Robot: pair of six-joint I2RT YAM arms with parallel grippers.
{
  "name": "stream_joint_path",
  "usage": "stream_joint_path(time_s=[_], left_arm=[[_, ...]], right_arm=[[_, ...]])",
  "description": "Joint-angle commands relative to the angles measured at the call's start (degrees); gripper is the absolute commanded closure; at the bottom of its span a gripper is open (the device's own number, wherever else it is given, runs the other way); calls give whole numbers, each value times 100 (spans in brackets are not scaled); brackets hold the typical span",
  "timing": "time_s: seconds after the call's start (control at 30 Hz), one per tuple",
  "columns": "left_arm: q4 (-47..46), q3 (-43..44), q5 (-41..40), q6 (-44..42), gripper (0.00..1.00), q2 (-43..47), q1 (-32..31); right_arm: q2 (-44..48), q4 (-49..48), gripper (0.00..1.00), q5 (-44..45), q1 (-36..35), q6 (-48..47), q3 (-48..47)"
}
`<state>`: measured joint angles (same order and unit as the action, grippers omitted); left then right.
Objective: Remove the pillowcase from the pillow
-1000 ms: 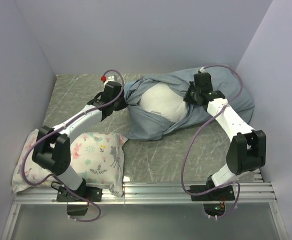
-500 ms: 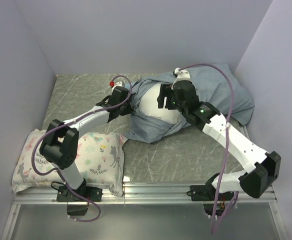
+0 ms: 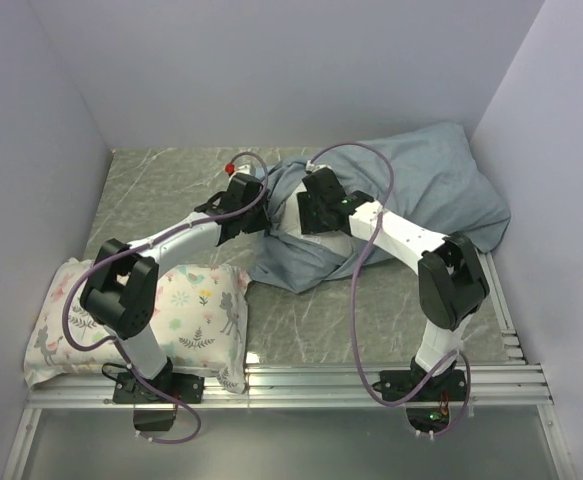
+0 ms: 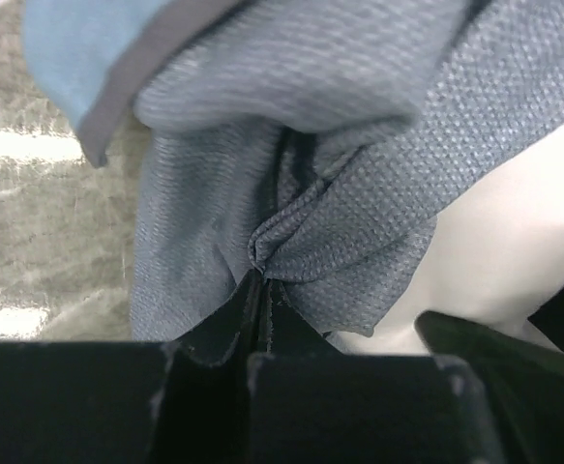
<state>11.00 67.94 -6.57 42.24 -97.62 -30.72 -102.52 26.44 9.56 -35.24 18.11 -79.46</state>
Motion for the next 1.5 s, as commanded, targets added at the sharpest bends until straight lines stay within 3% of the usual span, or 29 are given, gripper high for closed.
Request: stream_joint_path(time_s=[0.0, 0.03, 0.07, 0.13, 0.17, 0.27, 0.33, 0.43, 0.73, 0.8, 0.9, 0.93, 1.03, 1.1, 1.37, 1.47], left_arm=[[111, 482, 112, -259, 99, 323, -48], [182, 666, 103, -295, 91, 340, -39], [226, 746, 103, -313, 84, 349, -48], [401, 913, 59, -383, 70, 437, -92], [463, 1105, 7, -392, 51, 463, -118], [744, 1448, -239, -471, 25, 586, -276], [937, 1607, -397, -471, 19, 692, -417], [1043, 1582, -634, -366, 17, 798, -715], [534, 554, -776, 214, 14, 403, -997], [430, 510, -671, 215, 17, 235, -997], [227, 255, -521, 285, 35, 287, -997], [192, 211, -495, 294, 51, 296, -997], [297, 193, -451, 276, 86, 305, -997], [279, 106, -424, 285, 97, 358, -1006], [33, -598, -354, 539, 100, 359, -997], [-28, -563, -433, 618, 100, 218, -910]], right_arm=[[-32, -85, 49, -682, 167, 227, 87], [30, -269, 84, -771, 211, 359, 158], [117, -349, 93, -859, 307, 412, 194], [171, -507, 100, -1086, 378, 552, 238], [214, -569, 100, -1166, 421, 606, 247], [232, -806, 100, -1351, 527, 860, 273], [224, -956, 100, -1361, 580, 1018, 256], [188, -1096, 100, -1439, 712, 1194, 159], [311, -1062, 100, -1405, 879, 1397, -324], [364, -1044, 100, -1448, 949, 1397, -412], [435, -948, 100, -1431, 1107, 1388, -579], [452, -930, 100, -1448, 1160, 1388, -632], [496, -807, 100, -1475, 1423, 1388, -904], [505, -702, 100, -1457, 1598, 1380, -1202], [470, -218, 100, -1527, 2048, 1380, -2336], [636, -147, 100, -1799, 2030, 1388, -2277]])
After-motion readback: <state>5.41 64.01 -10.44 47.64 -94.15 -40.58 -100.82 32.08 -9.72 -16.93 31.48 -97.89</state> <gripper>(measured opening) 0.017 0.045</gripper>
